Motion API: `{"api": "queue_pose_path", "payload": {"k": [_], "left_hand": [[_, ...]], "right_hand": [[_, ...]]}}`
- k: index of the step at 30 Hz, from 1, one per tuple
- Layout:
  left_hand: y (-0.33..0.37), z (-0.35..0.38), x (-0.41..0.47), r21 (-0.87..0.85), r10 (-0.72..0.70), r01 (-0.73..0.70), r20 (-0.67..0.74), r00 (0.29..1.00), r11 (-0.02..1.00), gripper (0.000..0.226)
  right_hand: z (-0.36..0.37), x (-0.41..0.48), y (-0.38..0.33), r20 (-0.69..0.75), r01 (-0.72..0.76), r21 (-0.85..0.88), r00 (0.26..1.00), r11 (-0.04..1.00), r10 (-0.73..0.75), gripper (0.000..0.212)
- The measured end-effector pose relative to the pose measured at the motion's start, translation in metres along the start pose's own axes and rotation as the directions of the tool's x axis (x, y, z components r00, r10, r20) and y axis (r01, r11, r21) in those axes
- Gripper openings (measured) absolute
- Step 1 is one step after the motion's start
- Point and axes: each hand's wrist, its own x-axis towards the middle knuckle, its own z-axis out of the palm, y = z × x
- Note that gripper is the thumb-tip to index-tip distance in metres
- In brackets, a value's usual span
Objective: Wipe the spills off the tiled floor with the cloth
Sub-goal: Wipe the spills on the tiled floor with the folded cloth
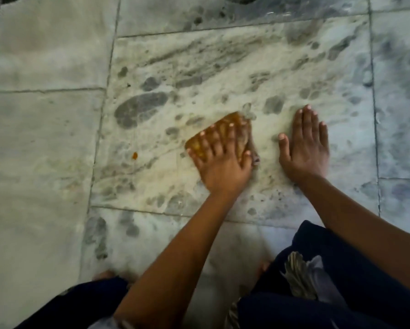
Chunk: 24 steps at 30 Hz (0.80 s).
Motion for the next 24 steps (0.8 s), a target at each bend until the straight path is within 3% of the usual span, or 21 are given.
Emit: {"api": "queue_pose_path", "payload": {"k": [2,4,9,12,15,19,22,24], "left_hand": [[-0.004,-0.009,0.033,0.052,0.137,-0.136,-0.028,0.990,0.989,0.067],[-0.026,-0.021,0.066,0.076,0.174,-0.172,-0.027,0.984,0.982,0.064],[-0.096,-0.036,0.100,0.011,-0.020,0.020,-0.059,0.998,1.000,0.064],[-0.120,-0.024,0.068,-0.040,-0.151,0.148,-0.084,0.985,0.988,0.067],[-0.099,-0.005,0.019,-0.062,-0.208,0.201,-0.154,0.966,0.978,0.074],[-0.066,-0.007,0.033,0.005,-0.150,0.152,-0.105,0.983,0.988,0.072],[-0.085,-0.022,0.085,0.049,0.004,0.002,-0.129,0.992,0.999,0.065],[-0.108,-0.031,0.112,0.062,0.015,-0.006,-0.149,0.989,0.998,0.062]], "right_hand": [[0.001,0.001,-0.002,-0.005,-0.015,-0.001,1.000,1.000,0.015,0.074],[-0.001,0.001,-0.009,-0.003,-0.044,0.033,0.999,0.998,0.044,0.075],[-0.002,0.012,-0.041,-0.003,0.120,0.009,0.993,0.993,-0.120,0.078],[0.005,0.022,-0.069,-0.006,0.189,0.011,0.982,0.982,-0.189,0.076],[0.017,0.029,-0.097,-0.014,0.205,0.049,0.979,0.977,-0.205,0.074],[0.031,0.036,-0.109,0.010,0.190,-0.010,0.982,0.982,-0.190,0.074],[0.031,0.036,-0.108,0.013,0.186,-0.042,0.982,0.982,-0.186,0.073],[0.030,0.036,-0.107,0.011,0.186,-0.045,0.983,0.982,-0.185,0.073]]}}
